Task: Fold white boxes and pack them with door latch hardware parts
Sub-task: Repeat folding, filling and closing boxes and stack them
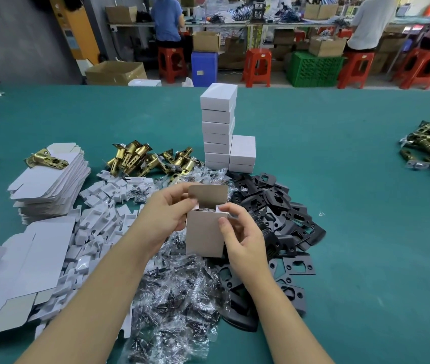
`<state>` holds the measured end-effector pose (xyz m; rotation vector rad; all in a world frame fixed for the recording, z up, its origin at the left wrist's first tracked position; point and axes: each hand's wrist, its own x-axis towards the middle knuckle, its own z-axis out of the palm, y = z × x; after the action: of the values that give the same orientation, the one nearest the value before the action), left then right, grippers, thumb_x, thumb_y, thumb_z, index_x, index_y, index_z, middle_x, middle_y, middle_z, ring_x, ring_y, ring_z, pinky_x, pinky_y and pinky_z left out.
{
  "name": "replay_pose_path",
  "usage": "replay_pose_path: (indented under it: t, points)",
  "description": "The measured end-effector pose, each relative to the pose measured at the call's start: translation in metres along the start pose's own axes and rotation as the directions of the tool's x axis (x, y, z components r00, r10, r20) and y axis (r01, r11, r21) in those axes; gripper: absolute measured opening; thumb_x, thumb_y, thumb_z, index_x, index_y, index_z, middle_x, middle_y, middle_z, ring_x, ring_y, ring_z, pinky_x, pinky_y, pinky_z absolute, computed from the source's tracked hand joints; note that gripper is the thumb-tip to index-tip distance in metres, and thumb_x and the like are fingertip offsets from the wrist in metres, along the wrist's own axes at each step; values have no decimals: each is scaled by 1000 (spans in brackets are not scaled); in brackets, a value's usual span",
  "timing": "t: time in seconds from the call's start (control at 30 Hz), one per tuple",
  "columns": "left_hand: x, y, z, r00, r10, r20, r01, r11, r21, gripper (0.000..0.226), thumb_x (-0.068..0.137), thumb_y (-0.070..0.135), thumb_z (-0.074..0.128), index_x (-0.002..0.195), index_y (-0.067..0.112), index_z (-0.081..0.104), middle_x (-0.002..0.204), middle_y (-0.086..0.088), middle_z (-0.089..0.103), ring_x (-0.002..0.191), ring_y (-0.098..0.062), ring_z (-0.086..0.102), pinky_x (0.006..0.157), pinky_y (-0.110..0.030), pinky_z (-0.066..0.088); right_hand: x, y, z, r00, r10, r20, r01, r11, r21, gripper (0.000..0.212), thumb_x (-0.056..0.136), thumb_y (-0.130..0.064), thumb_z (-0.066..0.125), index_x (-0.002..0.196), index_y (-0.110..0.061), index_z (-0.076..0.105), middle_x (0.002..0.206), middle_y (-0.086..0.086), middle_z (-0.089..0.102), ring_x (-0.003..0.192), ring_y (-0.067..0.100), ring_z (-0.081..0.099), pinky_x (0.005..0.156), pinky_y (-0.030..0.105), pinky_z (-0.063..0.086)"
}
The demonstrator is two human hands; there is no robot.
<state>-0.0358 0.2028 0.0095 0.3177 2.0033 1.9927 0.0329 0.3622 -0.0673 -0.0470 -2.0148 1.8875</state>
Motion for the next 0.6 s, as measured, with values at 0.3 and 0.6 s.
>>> replay_pose_path:
  t: [0.3, 0.6]
  points:
    - [-10, -1, -9, 993, 81, 82, -95, 980, 177, 23, 99, 18, 61, 90, 26, 80, 92, 13, 73, 57, -3, 49, 59, -17, 46, 2, -5, 0, 997, 35, -61, -30, 996, 89, 22, 94, -33, 68, 107, -48, 59, 112, -4, 72, 105, 14, 69, 82, 29, 57]
    - [-10, -9, -7, 971, 227, 76, -232, 810, 538, 23, 94, 23, 72, 106, 43, 72, 88, 27, 63, 65, -2, 50, 61, -12, 42, -2, -6, -1, 999, 38, -14, -36, 987, 158, 34, 90, -46, 61, 123, -39, 65, 120, -7, 71, 112, 16, 66, 84, 34, 59]
